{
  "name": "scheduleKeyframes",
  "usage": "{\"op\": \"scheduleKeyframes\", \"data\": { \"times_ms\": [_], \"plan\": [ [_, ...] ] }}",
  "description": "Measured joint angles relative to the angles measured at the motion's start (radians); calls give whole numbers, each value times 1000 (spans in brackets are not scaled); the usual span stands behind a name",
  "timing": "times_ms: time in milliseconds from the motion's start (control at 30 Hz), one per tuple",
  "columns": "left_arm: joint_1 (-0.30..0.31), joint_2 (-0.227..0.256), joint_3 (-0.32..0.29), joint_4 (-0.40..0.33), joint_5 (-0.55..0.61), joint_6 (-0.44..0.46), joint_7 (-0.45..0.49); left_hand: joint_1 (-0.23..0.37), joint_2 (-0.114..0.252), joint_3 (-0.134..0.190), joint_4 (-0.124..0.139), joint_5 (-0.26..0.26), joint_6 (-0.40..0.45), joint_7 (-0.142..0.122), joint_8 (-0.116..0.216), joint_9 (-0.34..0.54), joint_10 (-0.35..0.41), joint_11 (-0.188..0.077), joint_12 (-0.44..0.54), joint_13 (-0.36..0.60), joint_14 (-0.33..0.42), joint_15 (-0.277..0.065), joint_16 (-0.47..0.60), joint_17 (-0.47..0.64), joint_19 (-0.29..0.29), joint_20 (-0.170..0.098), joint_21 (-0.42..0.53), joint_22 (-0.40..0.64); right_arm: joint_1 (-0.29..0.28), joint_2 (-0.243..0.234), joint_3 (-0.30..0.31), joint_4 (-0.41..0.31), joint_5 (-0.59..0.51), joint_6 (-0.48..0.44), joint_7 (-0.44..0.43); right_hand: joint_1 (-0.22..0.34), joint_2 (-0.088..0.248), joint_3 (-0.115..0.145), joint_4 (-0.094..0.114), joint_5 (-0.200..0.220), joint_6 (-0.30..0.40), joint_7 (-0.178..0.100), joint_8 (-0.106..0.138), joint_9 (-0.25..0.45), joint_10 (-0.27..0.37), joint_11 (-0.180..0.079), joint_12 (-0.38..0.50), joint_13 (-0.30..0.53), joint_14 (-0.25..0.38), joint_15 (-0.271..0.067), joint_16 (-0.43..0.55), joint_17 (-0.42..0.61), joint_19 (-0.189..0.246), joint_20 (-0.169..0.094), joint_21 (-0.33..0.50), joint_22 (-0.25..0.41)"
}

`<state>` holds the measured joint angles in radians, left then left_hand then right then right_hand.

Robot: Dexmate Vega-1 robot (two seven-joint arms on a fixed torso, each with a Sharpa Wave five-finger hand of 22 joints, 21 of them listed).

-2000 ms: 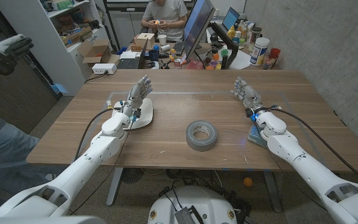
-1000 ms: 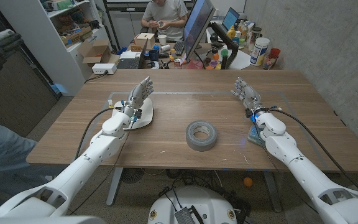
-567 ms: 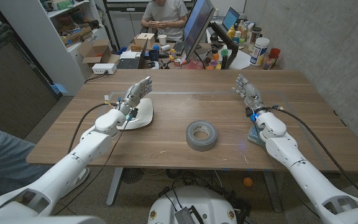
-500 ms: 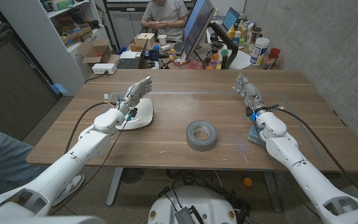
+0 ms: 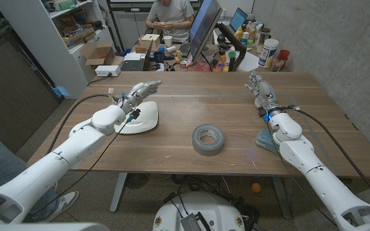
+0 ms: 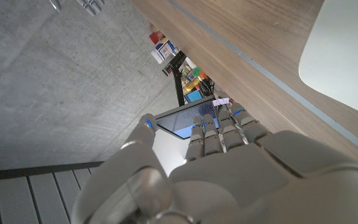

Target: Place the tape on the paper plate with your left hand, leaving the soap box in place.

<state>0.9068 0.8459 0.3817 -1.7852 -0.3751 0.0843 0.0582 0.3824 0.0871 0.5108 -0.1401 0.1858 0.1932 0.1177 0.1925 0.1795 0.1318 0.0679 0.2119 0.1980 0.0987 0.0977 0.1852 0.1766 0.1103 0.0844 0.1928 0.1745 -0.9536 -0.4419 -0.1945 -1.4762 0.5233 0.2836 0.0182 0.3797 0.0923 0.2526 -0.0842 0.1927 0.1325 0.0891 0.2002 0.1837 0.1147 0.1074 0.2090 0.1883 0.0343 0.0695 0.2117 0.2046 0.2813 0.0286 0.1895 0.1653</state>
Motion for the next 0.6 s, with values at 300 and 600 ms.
{"op": "scheduleKeyframes", "data": {
  "times_ms": [300,600],
  "plan": [
    [-27,89,43,-160,138,141,7,34,8,12,-20,9,5,-16,0,0,-1,1,0,0,0,0,0,0,-12,4,0,0,-11,-17,19,-17,22,4,19,0,0,0,0,0,0,0,1,0,5,5,0,0,5,5,0,0,0,0,0,0],
    [-72,140,100,-285,269,238,-15,58,5,20,-28,9,9,-20,0,0,-10,-2,0,0,-4,-4,0,0,-20,12,-4,0,-12,-24,28,-21,38,5,44,0,0,0,0,0,0,0,1,0,5,5,0,0,5,5,0,0,4,4,0,0]
  ]
}}
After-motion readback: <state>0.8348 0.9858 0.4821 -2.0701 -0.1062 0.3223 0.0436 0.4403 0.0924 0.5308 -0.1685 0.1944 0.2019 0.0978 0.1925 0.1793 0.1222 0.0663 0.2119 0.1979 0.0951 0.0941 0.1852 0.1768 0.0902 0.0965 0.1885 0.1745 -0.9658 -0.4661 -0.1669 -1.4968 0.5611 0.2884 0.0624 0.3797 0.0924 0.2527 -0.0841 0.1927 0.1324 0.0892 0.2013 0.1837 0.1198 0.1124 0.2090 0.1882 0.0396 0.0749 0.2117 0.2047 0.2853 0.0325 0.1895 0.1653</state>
